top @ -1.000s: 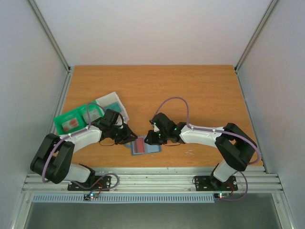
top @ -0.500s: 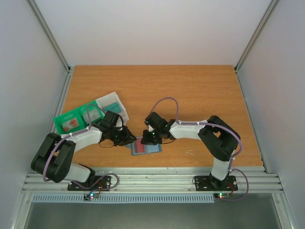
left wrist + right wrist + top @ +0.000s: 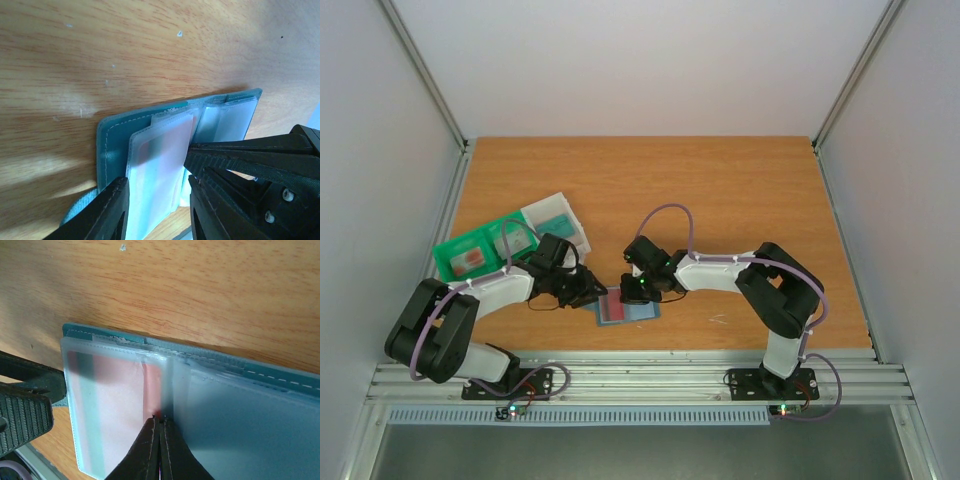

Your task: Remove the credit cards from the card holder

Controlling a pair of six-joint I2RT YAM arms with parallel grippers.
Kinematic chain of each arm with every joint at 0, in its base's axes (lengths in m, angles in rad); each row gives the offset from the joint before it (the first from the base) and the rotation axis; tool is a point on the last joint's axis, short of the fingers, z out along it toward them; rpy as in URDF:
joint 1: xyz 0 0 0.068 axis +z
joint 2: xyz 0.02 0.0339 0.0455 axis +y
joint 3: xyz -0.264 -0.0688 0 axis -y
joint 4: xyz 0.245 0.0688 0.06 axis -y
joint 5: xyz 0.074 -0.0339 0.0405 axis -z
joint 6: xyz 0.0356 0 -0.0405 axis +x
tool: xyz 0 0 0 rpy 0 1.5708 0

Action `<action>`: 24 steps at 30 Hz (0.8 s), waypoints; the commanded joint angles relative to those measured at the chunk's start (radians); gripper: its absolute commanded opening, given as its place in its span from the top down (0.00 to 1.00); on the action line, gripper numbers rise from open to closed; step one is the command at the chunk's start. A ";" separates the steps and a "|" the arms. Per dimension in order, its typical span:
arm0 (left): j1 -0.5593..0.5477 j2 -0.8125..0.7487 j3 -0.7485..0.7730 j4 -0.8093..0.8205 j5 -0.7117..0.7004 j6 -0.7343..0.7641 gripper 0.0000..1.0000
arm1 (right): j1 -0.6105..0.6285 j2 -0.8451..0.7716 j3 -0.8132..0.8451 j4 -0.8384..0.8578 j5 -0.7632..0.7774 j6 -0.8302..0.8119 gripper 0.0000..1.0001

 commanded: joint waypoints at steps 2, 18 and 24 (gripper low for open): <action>-0.002 -0.018 -0.006 0.028 -0.002 0.009 0.64 | 0.001 0.025 -0.028 -0.046 0.070 -0.006 0.99; -0.002 -0.019 -0.007 0.075 0.039 -0.012 0.79 | -0.002 0.017 -0.060 0.018 0.043 0.012 0.99; -0.003 -0.005 -0.032 0.166 0.083 -0.060 0.82 | -0.008 -0.003 -0.090 0.053 0.038 0.020 0.99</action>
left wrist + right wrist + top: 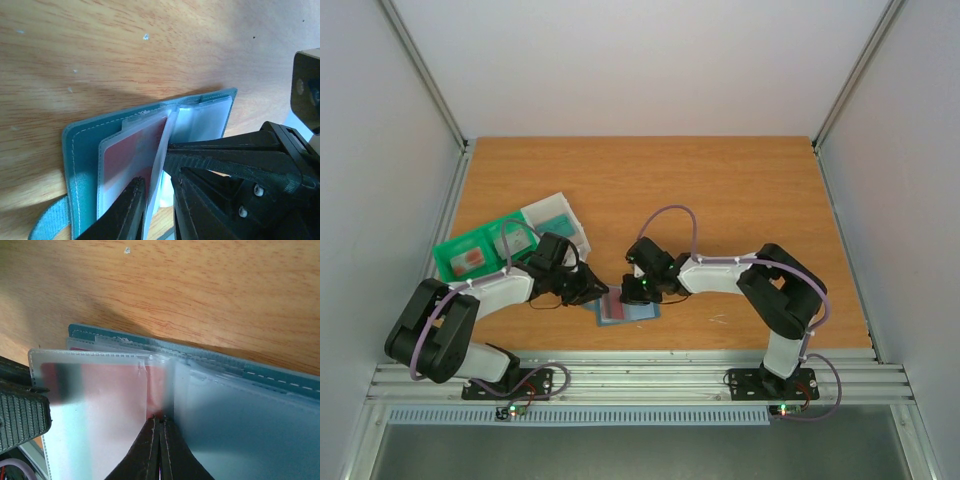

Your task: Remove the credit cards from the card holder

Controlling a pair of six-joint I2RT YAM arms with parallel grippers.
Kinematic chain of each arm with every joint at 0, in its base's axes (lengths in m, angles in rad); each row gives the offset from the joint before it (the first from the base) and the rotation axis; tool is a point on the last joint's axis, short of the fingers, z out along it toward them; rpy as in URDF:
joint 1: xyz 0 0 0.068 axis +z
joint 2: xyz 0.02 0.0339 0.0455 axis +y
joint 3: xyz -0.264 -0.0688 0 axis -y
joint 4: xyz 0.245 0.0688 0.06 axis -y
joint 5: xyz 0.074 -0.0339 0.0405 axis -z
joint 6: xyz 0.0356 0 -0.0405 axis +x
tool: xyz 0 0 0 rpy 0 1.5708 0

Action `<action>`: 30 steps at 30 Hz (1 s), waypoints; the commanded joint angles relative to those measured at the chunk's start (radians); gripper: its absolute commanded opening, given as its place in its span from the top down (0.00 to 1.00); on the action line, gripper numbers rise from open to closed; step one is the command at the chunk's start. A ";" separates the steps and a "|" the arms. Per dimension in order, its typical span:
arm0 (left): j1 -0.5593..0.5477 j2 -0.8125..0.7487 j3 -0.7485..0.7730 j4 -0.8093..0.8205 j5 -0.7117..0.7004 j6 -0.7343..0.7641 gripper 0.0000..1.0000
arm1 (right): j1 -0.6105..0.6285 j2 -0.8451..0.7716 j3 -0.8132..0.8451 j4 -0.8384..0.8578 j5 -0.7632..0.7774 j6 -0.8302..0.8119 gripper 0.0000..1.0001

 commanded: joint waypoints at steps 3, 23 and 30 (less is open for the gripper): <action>-0.003 -0.019 -0.031 0.112 0.049 -0.044 0.82 | -0.012 0.003 -0.062 0.014 0.039 0.021 0.98; -0.006 -0.001 -0.055 0.222 0.082 -0.085 0.78 | -0.086 -0.255 -0.065 -0.165 0.070 -0.076 0.70; -0.006 0.000 -0.045 0.194 0.052 -0.077 0.73 | -0.093 -0.291 -0.098 -0.112 -0.006 -0.060 0.74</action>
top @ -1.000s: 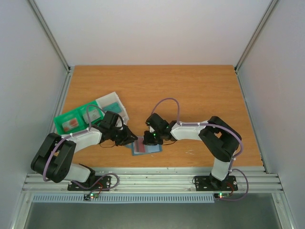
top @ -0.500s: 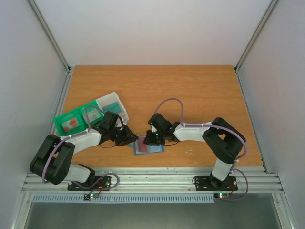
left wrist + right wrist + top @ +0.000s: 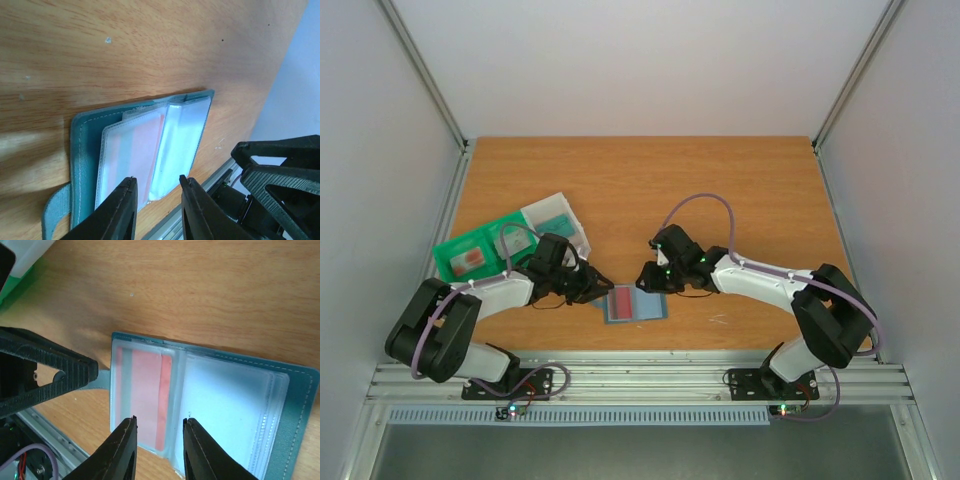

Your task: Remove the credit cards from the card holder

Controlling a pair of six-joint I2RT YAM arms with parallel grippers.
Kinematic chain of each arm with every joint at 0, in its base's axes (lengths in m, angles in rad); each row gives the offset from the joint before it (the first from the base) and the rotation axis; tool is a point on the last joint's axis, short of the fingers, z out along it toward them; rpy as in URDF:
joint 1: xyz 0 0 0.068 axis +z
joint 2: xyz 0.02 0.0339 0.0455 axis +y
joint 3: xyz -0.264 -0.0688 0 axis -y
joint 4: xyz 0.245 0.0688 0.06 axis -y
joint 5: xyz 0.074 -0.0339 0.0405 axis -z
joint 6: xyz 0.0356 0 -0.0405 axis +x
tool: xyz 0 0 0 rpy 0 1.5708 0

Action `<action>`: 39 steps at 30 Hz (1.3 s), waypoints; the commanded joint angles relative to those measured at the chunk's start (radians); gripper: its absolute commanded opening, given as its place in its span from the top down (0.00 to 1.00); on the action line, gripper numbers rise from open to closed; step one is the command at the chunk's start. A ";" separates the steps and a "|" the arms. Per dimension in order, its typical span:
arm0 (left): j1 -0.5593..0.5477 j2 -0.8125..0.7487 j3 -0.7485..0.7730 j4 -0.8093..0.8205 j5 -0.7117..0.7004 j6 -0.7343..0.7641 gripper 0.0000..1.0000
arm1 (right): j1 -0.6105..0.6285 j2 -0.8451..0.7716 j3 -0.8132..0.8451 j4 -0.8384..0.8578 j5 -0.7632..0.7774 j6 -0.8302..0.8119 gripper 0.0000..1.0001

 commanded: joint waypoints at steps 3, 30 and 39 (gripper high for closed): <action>-0.005 0.009 0.018 -0.004 -0.026 0.054 0.71 | 0.021 0.032 -0.006 0.048 -0.065 0.034 0.76; -0.005 -0.031 -0.014 0.005 -0.006 0.040 0.65 | 0.071 0.281 0.061 -0.013 0.036 0.033 0.98; -0.005 -0.001 -0.007 0.030 -0.009 0.050 0.65 | 0.071 0.288 0.050 0.002 0.046 0.039 0.99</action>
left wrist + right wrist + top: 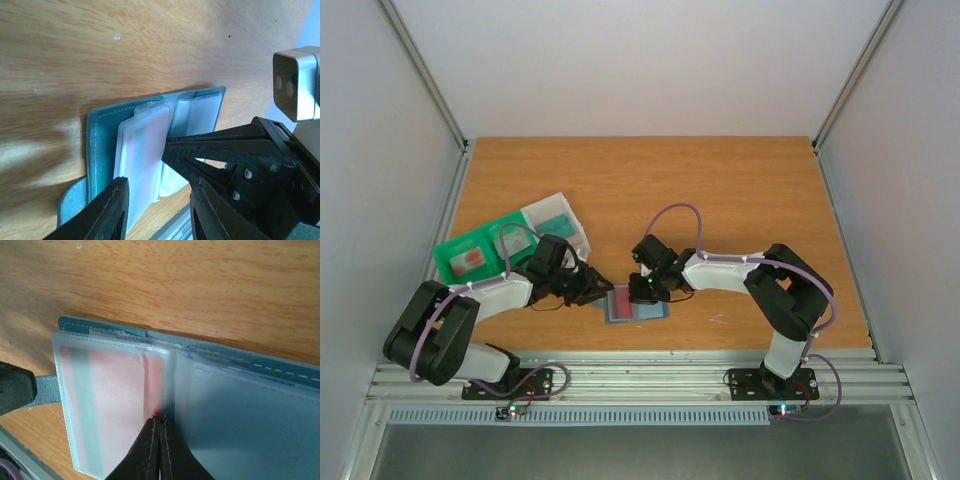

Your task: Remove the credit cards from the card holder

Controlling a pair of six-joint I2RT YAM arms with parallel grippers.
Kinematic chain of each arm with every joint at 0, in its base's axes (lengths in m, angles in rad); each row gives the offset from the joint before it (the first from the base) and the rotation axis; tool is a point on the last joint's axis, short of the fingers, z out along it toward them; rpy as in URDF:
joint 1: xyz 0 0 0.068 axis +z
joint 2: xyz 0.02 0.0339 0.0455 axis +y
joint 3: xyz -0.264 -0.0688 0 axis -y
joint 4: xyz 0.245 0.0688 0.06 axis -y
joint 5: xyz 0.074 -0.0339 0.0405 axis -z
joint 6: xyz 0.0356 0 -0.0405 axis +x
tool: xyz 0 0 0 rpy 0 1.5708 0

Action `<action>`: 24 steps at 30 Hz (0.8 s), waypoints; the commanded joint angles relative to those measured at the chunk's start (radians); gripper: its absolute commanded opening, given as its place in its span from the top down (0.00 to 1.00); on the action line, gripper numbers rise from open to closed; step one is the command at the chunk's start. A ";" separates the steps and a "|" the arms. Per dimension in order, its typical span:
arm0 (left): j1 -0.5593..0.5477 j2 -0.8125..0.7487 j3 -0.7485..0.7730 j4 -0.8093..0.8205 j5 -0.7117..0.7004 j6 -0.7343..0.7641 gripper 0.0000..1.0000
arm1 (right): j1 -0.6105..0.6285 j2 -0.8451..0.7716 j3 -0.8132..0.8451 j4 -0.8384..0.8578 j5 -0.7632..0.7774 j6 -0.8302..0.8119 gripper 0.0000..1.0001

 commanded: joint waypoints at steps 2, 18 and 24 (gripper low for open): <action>-0.004 0.031 0.002 0.067 0.008 0.012 0.64 | 0.006 0.037 -0.032 -0.017 0.068 0.006 0.99; -0.004 0.072 0.011 0.098 0.006 0.023 0.68 | 0.006 0.033 -0.041 0.000 0.068 0.012 0.99; -0.004 0.083 0.004 0.130 0.016 0.009 0.69 | 0.006 0.033 -0.045 0.009 0.064 0.016 0.99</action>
